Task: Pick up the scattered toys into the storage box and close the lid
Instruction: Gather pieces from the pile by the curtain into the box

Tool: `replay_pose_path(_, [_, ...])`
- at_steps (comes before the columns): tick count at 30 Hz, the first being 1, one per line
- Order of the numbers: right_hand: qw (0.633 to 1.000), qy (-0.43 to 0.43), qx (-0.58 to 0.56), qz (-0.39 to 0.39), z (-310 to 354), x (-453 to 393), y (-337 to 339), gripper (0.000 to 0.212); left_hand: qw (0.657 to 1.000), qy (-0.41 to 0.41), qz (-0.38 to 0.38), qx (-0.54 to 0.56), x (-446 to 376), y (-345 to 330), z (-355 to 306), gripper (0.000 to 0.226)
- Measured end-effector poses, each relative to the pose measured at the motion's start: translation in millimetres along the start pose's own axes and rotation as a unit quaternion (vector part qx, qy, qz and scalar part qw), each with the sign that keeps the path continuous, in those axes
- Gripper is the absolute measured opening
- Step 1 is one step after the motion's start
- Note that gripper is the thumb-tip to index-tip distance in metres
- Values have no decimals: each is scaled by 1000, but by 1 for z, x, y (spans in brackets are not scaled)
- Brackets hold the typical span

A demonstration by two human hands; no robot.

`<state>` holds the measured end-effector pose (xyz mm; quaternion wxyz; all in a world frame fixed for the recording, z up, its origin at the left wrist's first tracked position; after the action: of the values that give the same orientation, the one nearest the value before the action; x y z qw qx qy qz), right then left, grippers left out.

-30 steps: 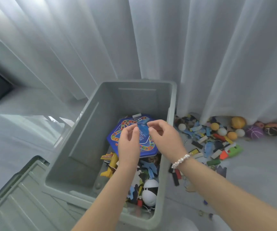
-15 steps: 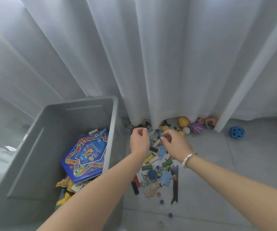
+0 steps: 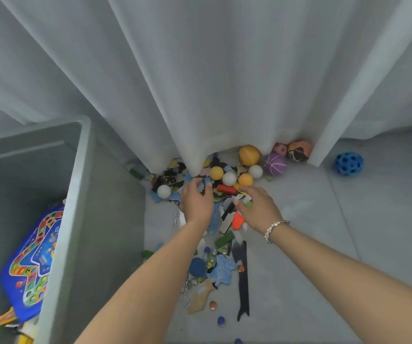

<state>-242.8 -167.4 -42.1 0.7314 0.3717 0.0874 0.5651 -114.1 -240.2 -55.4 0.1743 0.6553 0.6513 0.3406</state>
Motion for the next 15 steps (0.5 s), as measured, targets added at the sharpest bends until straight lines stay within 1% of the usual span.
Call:
replay_pose_path(2, [1000, -3, 1, 6, -11, -6, -5, 46, 997, -63, 25, -25, -5, -14, -3, 43])
replay_pose_path(4, [1000, -8, -1, -2, -19, -13, -7, 50, 987, -123, 76, -70, -8, -27, -9, 50])
replay_pose_path(6, [1000, -17, -3, -17, -25, -19, -8, 51, 968, -162, 124, -147, -14, -38, -15, 56])
replay_pose_path(10, [999, -11, 30, -40, -36, -37, -8, 53, 919, -226, 179, -268, -35, -53, -18, 57])
replay_pose_path(12, [998, -9, 50, -48, -41, -45, -7, 53, 897, -246, 192, -312, -38, -58, -11, 52])
replay_pose_path(15, [995, -1, 88, -51, -48, -56, -6, 55, 857, -290, 157, -396, -39, -60, 8, 50])
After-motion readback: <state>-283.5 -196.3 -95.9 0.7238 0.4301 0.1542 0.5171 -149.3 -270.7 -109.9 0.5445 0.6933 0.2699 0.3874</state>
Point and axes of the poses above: each hand's wrist, its own x-axis away from the middle knuckle, its own y-axis out of the back of the hand, z = x × y, the point moved 1 cm from there along -x, towards the middle knuckle, and after that the axes turned 3 degrees about -z, right-handed, at the moved point
